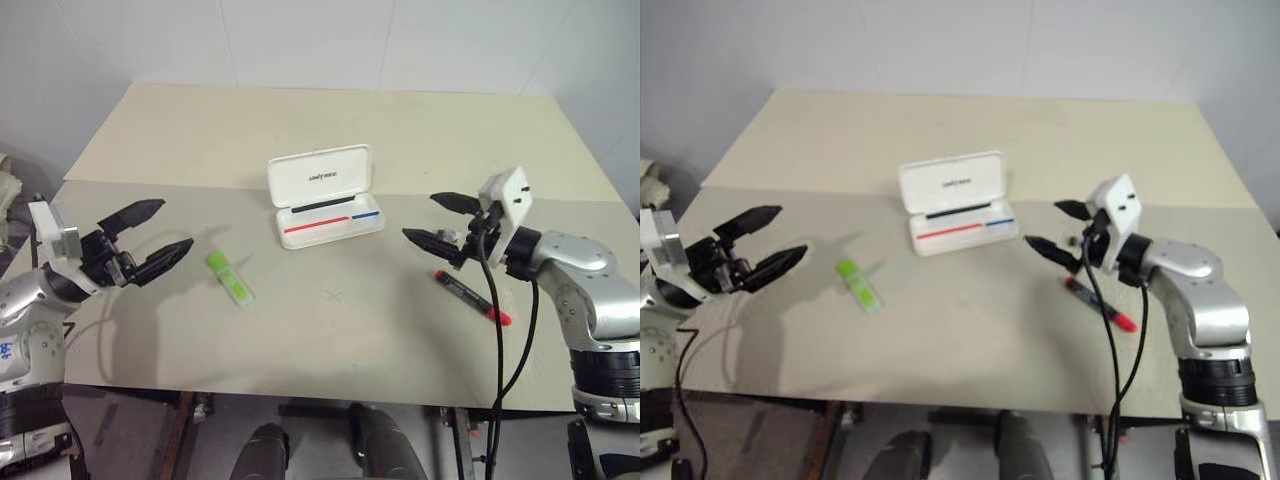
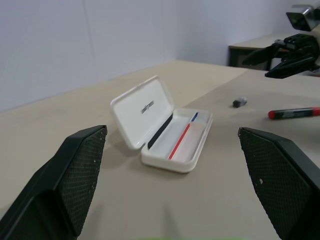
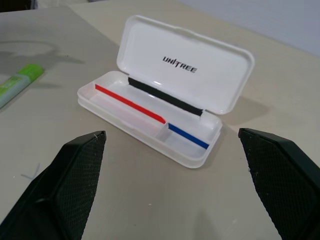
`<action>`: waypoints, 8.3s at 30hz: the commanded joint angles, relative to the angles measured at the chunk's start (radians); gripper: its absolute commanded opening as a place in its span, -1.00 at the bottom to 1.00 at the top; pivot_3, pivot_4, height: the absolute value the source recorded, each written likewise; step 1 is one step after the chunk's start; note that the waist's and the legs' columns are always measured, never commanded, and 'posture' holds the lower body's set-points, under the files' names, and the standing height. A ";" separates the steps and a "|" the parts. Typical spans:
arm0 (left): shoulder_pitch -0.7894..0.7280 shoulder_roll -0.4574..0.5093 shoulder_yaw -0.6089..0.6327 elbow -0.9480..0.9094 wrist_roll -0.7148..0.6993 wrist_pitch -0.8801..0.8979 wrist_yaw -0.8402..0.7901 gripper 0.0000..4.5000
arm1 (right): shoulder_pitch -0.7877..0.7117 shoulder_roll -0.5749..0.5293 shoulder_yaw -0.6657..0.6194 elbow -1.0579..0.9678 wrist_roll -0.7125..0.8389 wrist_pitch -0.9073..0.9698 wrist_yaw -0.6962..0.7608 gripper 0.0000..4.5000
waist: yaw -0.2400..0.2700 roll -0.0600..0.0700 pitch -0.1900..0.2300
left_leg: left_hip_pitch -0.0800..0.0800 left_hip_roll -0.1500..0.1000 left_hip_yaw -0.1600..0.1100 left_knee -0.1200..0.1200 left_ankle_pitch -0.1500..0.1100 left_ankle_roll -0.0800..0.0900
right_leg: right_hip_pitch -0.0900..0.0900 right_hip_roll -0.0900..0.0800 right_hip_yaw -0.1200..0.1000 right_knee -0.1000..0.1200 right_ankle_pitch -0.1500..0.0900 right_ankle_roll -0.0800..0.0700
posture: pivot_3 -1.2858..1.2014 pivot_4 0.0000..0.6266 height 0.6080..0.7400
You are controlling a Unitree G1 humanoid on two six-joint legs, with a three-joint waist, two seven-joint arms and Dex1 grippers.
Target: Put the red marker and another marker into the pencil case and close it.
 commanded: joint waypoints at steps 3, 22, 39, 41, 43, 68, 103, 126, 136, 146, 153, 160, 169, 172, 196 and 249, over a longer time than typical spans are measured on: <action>-0.056 0.003 -0.033 0.030 0.010 -0.002 -0.026 0.99 | 0.066 0.008 -0.060 -0.106 0.051 0.019 -0.050 1.00 | -0.001 0.000 0.000 | 0.000 0.000 0.000 -0.001 0.000 0.000 | 0.000 0.000 0.000 -0.001 0.000 0.000 | 0.03 -0.52 1.00; -0.435 -0.152 -0.310 0.413 0.199 -0.080 -0.167 0.99 | 0.287 -0.048 -0.120 -0.378 0.155 0.053 -0.077 1.00 | 0.008 -0.001 0.001 | -0.002 -0.001 0.000 -0.002 0.000 0.000 | 0.000 0.000 0.000 -0.004 0.001 0.003 | 0.03 -0.52 1.00; -0.753 -0.324 -0.422 1.002 0.470 -0.322 -0.287 0.99 | 0.546 -0.078 -0.259 -0.512 0.187 -0.006 -0.069 1.00 | 0.025 -0.003 0.002 | -0.003 -0.003 0.002 0.008 -0.001 0.003 | 0.003 0.000 0.002 -0.006 0.004 0.008 | 0.03 -0.52 1.00; -0.762 -0.328 -0.432 1.028 0.494 -0.319 -0.287 0.99 | 0.554 -0.072 -0.251 -0.517 0.176 -0.010 -0.082 1.00 | 0.025 -0.003 0.002 | -0.003 -0.003 0.002 0.008 -0.001 0.003 | 0.003 0.000 0.002 -0.005 0.004 0.008 | 0.03 -0.52 1.00; -0.769 -0.333 -0.434 1.045 0.513 -0.329 -0.281 0.99 | 0.558 -0.066 -0.245 -0.519 0.166 -0.015 -0.098 1.00 | 0.024 -0.003 0.002 | -0.003 -0.003 0.002 0.008 -0.001 0.003 | 0.003 0.000 0.002 -0.005 0.004 0.008 | 0.03 -0.52 1.00; -0.840 -0.380 -0.535 1.158 0.785 -0.264 -0.055 0.99 | 0.602 -0.043 -0.248 -0.553 0.150 -0.028 -0.162 1.00 | 0.024 -0.004 0.002 | -0.001 -0.003 0.002 0.010 0.000 0.003 | 0.005 0.000 0.003 -0.001 0.004 0.008 | 0.03 -0.52 1.00; -0.900 -0.378 -0.511 1.161 0.806 -0.238 -0.014 -0.99 | 0.544 -0.056 -0.250 -0.519 0.133 -0.027 -0.168 1.00 | 0.024 -0.004 0.002 | 0.000 -0.003 0.003 0.009 0.000 0.004 | 0.005 0.000 0.003 0.000 0.005 0.008 | 0.03 -0.52 1.00; -0.591 -0.251 -0.604 0.466 0.750 -0.279 -0.313 -0.99 | 0.534 -0.107 -0.285 -0.444 0.167 -0.051 -0.071 1.00 | 0.026 -0.004 0.002 | -0.001 -0.003 0.003 0.009 0.000 0.004 | 0.004 0.000 0.004 0.000 0.005 0.007 | 0.03 -0.52 1.00; -0.414 -0.257 -0.687 0.136 0.763 -0.162 -0.215 -0.99 | 0.720 -0.109 -0.415 -0.510 0.259 -0.056 0.050 1.00 | 0.029 -0.004 0.002 | -0.001 -0.003 0.003 0.011 0.000 0.004 | 0.005 0.000 0.004 0.000 0.005 0.007 | 0.03 -0.52 1.00; -0.343 -0.242 -0.717 0.055 0.752 -0.160 -0.147 -0.99 | 0.722 -0.108 -0.408 -0.495 0.225 -0.076 0.023 1.00 | 0.027 -0.004 0.002 | 0.001 -0.003 0.006 0.012 0.001 0.005 | 0.006 0.000 0.007 0.000 0.005 0.007 | 0.03 -0.52 1.00; -0.292 -0.238 -0.716 -0.071 0.692 0.004 -0.155 -0.99 | 0.717 -0.108 -0.407 -0.488 0.212 -0.081 0.028 1.00 | 0.027 -0.004 0.002 | 0.001 -0.003 0.006 0.011 0.001 0.005 | 0.006 0.000 0.007 -0.001 0.005 0.008 | 0.03 -0.52 1.00; -0.233 -0.179 -0.711 -0.196 0.643 0.106 -0.174 -0.99 | 0.707 -0.104 -0.388 -0.485 0.197 -0.083 0.024 1.00 | 0.025 -0.004 0.002 | 0.001 -0.003 0.006 0.010 0.001 0.005 | 0.006 0.000 0.008 -0.001 0.005 0.007 | 0.03 -0.52 1.00; -0.202 -0.138 -0.737 -0.226 0.648 0.109 -0.141 -0.68 | 0.692 -0.102 -0.370 -0.481 0.190 -0.083 0.025 1.00 | 0.024 -0.004 0.002 | 0.002 -0.003 0.007 0.011 0.001 0.006 | 0.006 0.001 0.009 -0.001 0.005 0.007 | 0.03 -0.52 1.00; -0.201 -0.135 -0.743 -0.228 0.649 0.111 -0.131 -0.26 | 0.687 -0.105 -0.370 -0.475 0.191 -0.083 0.028 1.00 | 0.025 -0.004 0.002 | 0.002 -0.003 0.007 0.011 0.001 0.006 | 0.006 0.001 0.009 -0.001 0.005 0.007 | 0.03 -0.52 1.00; -0.175 -0.129 -0.677 -0.589 0.451 0.389 -0.035 0.99 | 0.638 -0.143 -0.331 -0.411 0.174 -0.075 0.044 1.00 | 0.025 -0.004 0.002 | 0.002 -0.003 0.008 0.011 0.001 0.006 | 0.006 0.001 0.010 -0.002 0.005 0.007 | 0.03 -0.52 1.00; 0.136 -0.020 -0.239 -0.510 -0.109 0.231 -0.148 1.00 | 0.214 -0.166 0.056 0.312 -0.165 0.046 0.018 0.43 | -0.005 -0.006 0.001 | 0.004 0.003 0.027 0.017 0.001 0.006 | 0.007 0.011 0.033 -0.012 0.010 -0.002 | 0.03 -0.52 1.00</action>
